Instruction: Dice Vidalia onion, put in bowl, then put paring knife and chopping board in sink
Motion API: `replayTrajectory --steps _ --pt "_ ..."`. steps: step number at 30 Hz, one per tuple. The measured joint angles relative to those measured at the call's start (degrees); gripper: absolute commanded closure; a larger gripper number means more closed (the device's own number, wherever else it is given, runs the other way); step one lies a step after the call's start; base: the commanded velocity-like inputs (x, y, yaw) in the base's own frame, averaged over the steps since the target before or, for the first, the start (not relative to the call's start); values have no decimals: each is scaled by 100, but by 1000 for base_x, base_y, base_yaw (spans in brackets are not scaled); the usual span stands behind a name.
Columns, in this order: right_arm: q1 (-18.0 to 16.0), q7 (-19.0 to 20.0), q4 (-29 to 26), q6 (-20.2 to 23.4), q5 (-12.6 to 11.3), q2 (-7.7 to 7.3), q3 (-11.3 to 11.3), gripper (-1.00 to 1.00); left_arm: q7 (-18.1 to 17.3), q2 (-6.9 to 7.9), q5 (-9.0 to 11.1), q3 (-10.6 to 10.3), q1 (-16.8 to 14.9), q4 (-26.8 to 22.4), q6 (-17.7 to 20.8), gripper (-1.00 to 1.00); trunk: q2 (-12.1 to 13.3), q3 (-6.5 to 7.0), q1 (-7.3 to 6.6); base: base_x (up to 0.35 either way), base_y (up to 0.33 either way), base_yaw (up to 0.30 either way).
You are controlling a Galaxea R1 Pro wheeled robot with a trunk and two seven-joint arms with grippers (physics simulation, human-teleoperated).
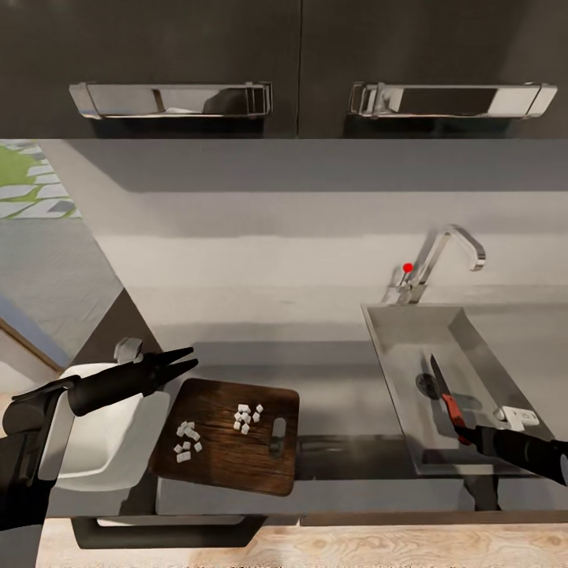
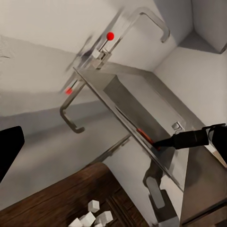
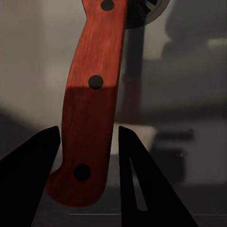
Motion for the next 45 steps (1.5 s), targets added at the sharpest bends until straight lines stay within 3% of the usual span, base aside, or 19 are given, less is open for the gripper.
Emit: replayTrajectory --steps 18,23,29,45 --pt "-6 10 68 -194 -28 0 1 100 0 -3 7 0 0 1 -1 -100 -2 -166 0 0 0 0" --pt "-5 -12 40 -213 -5 5 226 100 0 -3 3 -1 0 1 -1 -100 -1 -205 0 0 0 0" --pt "-5 -109 -1 -191 -2 16 339 100 0 -3 8 0 0 0 0 -100 -2 -233 -1 0 0 0" --pt "-4 -269 -56 -131 -122 19 375 100 -1 -3 17 1 -1 1 0 -100 -2 -279 -1 0 0 0"
